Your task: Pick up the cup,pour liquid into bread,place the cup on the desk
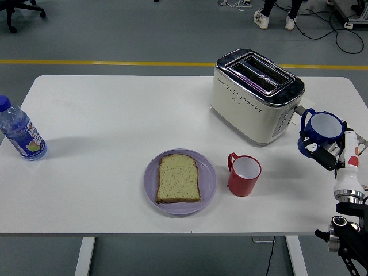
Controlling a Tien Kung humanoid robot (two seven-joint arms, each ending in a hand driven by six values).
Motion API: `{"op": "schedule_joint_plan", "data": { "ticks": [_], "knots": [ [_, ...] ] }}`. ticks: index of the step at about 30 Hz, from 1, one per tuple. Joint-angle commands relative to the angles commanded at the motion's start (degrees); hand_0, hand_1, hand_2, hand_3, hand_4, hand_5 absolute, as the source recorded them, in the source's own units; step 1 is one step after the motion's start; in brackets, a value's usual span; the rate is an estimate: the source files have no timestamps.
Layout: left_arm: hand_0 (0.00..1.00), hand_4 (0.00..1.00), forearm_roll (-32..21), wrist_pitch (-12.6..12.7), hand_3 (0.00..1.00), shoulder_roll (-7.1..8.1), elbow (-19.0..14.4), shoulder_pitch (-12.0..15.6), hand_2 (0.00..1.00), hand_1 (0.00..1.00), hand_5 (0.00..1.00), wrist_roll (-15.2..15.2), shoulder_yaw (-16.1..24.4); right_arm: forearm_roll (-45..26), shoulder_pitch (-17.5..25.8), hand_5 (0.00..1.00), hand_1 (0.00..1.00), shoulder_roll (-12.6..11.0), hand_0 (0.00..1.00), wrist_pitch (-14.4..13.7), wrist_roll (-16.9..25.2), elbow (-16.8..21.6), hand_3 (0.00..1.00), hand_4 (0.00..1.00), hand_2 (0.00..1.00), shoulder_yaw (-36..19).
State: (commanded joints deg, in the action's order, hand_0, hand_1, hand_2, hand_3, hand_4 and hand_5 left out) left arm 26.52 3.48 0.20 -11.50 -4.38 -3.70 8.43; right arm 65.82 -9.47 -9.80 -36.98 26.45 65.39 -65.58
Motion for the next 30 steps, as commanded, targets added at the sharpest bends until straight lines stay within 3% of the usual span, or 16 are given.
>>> {"op": "schedule_joint_plan", "data": {
  "ticks": [12,13,30],
  "knots": [
    [0.635,0.323,0.01,0.00,0.552,-0.04,-0.06,-0.40,0.657,0.646,0.833,0.00,0.59,-6.49,-1.01,0.002,0.421,1.94,0.444,0.00,5.94,-8.55,0.568,0.628,0.553,3.92],
    [0.635,0.323,0.02,0.00,0.554,-0.04,-0.06,-0.45,0.657,0.646,0.833,0.00,0.62,-6.68,-1.14,0.002,0.425,2.04,0.411,0.00,6.10,-8.95,0.574,0.634,0.552,4.21],
    [0.634,0.324,0.11,0.00,0.553,-0.07,-0.10,-0.86,0.657,0.647,0.834,0.00,1.07,-12.36,-2.18,0.002,0.424,2.99,0.421,0.00,8.33,-15.51,0.613,0.673,0.558,8.49]
  ]
}}
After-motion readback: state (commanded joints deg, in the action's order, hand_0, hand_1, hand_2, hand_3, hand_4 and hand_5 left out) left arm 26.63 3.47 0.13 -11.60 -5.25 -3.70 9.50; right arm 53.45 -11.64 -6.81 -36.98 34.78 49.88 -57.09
